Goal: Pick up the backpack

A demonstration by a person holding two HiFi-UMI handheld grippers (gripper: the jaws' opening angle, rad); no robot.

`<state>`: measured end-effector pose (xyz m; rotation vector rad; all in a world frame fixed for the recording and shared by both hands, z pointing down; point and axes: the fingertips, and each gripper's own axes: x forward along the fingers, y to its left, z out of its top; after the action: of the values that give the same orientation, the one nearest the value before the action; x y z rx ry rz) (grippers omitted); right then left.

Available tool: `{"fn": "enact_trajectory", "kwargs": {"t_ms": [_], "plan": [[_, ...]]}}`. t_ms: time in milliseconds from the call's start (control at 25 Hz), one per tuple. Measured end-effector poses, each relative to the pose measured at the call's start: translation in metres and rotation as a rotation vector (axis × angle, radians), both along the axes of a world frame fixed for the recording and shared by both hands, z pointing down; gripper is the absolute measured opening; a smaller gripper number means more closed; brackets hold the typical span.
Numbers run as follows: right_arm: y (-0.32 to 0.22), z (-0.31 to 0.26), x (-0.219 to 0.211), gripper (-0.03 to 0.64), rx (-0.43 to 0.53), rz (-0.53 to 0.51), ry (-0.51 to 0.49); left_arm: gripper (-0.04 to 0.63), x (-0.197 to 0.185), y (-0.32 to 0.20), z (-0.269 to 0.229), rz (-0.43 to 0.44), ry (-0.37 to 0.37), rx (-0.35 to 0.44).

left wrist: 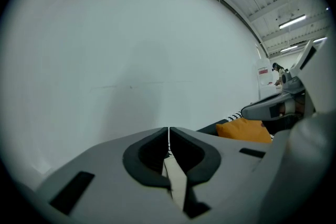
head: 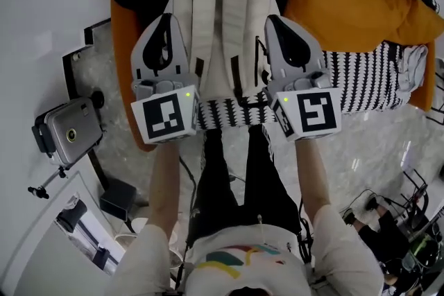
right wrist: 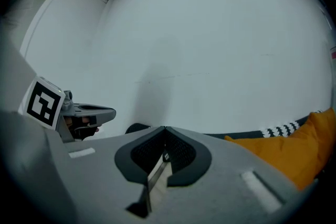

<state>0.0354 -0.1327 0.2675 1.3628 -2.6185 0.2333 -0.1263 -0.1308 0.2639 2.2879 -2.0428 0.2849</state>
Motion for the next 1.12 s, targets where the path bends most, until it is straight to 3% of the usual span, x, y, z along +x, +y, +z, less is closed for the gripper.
{"fn": "enact_trajectory", "kwargs": {"t_ms": [520, 1120], "plan": [[-0.002, 0.106, 0.010, 0.006, -0.063, 0.023, 0.010, 0.017, -0.003, -0.003, 0.099, -0.003, 0.032, -0.034], [0.008, 0.119, 0.014, 0.005, -0.101, 0.035, 0.008, 0.017, 0.008, 0.012, 0.106, 0.017, 0.063, -0.057]]}}
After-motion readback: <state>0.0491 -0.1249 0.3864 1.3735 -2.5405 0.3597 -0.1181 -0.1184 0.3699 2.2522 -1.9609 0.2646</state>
